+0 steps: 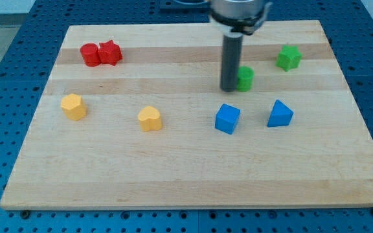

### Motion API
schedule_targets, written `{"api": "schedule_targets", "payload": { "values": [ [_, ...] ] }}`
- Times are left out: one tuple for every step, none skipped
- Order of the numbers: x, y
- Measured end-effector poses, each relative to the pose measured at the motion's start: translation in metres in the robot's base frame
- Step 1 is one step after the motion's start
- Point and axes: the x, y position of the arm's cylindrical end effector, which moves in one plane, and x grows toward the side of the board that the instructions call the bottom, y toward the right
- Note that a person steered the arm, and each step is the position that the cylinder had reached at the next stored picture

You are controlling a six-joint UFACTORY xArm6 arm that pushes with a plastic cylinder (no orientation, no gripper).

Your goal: Place the green circle to the left of the green star

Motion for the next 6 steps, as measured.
{"api": "schedule_targets", "payload": {
  "values": [
    [-0.009, 0.020],
    [0.002, 0.026],
    [0.018, 0.038],
    [0.007, 0.048],
    [-0.004, 0.055],
    [0.004, 0.057]
  ]
}}
